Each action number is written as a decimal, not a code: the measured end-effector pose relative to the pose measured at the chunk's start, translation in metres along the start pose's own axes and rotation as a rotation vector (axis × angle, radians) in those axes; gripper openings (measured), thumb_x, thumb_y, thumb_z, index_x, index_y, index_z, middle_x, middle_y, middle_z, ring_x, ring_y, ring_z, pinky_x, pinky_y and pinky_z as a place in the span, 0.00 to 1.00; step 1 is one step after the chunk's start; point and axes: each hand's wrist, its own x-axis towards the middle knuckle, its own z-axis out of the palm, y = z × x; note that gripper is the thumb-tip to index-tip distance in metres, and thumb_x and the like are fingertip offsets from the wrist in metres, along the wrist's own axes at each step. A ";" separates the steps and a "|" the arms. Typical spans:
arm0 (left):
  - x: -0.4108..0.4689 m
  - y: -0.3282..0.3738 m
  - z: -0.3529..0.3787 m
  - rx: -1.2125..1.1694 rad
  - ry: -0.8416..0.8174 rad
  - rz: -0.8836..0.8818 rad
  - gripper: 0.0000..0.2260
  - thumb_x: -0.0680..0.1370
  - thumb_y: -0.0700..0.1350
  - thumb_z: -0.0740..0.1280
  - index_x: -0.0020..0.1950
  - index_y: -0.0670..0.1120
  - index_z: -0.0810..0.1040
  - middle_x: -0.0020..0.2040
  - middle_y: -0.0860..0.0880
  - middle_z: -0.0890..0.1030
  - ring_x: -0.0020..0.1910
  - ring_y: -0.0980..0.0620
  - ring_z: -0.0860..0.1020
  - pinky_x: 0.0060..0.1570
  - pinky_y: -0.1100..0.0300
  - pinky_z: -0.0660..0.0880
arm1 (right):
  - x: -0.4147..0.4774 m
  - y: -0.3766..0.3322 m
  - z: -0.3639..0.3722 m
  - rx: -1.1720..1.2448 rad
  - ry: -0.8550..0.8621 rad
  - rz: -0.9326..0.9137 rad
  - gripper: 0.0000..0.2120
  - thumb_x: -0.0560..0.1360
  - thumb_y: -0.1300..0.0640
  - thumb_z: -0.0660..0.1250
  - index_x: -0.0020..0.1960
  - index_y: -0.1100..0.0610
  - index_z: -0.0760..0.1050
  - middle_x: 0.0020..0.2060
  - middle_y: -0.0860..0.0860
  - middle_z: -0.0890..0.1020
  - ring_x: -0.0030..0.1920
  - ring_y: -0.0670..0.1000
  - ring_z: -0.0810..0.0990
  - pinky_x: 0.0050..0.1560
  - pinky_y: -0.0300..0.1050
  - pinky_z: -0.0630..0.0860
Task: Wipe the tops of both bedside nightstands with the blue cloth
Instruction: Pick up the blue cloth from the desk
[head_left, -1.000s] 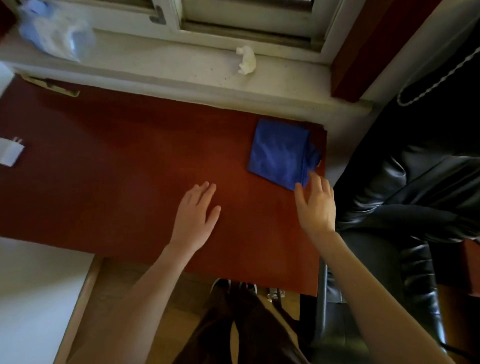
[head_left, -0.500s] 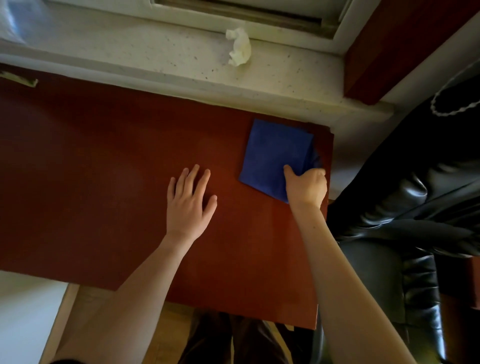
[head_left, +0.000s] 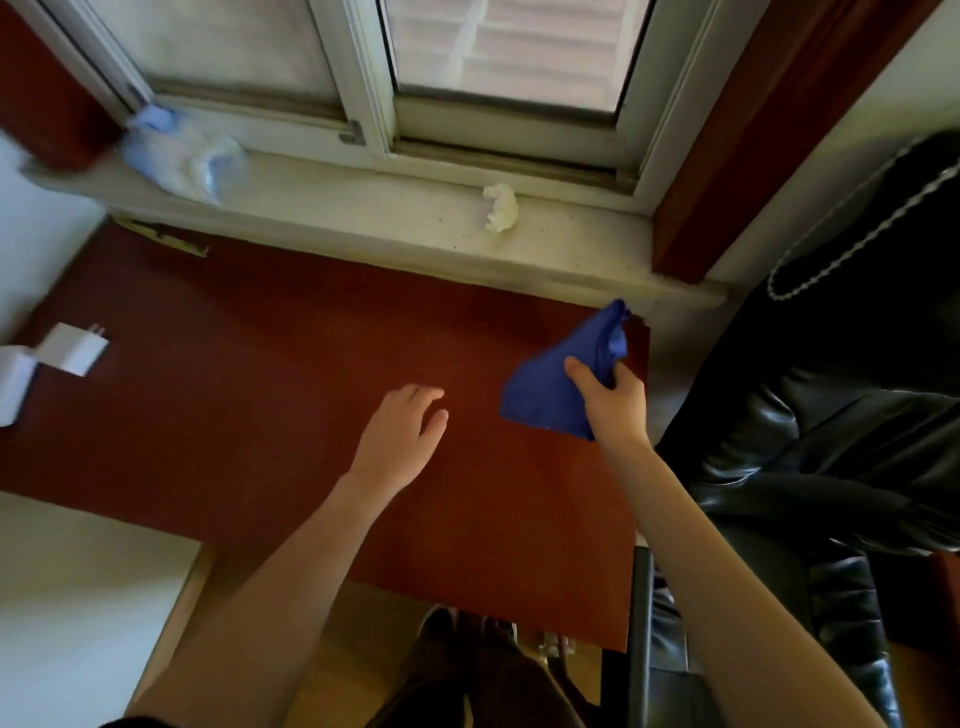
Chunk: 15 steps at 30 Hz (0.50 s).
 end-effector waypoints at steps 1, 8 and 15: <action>-0.012 0.004 -0.010 -0.013 0.022 0.013 0.18 0.81 0.52 0.57 0.69 0.47 0.72 0.65 0.50 0.76 0.66 0.52 0.71 0.64 0.59 0.68 | -0.015 -0.007 -0.003 0.005 -0.012 -0.007 0.05 0.74 0.51 0.72 0.45 0.46 0.75 0.42 0.45 0.83 0.40 0.45 0.83 0.33 0.36 0.78; -0.119 -0.014 -0.039 -0.177 0.078 0.016 0.18 0.81 0.55 0.56 0.68 0.51 0.72 0.64 0.56 0.75 0.64 0.60 0.71 0.63 0.64 0.65 | -0.142 -0.004 -0.023 0.086 -0.046 -0.056 0.08 0.74 0.52 0.72 0.48 0.40 0.75 0.42 0.38 0.83 0.39 0.38 0.83 0.31 0.31 0.77; -0.224 -0.118 -0.023 -0.319 -0.249 -0.145 0.13 0.81 0.50 0.59 0.65 0.51 0.75 0.59 0.56 0.77 0.58 0.59 0.75 0.57 0.62 0.72 | -0.262 0.091 -0.014 0.082 0.073 0.134 0.10 0.75 0.54 0.71 0.54 0.48 0.75 0.47 0.42 0.82 0.38 0.41 0.83 0.28 0.31 0.76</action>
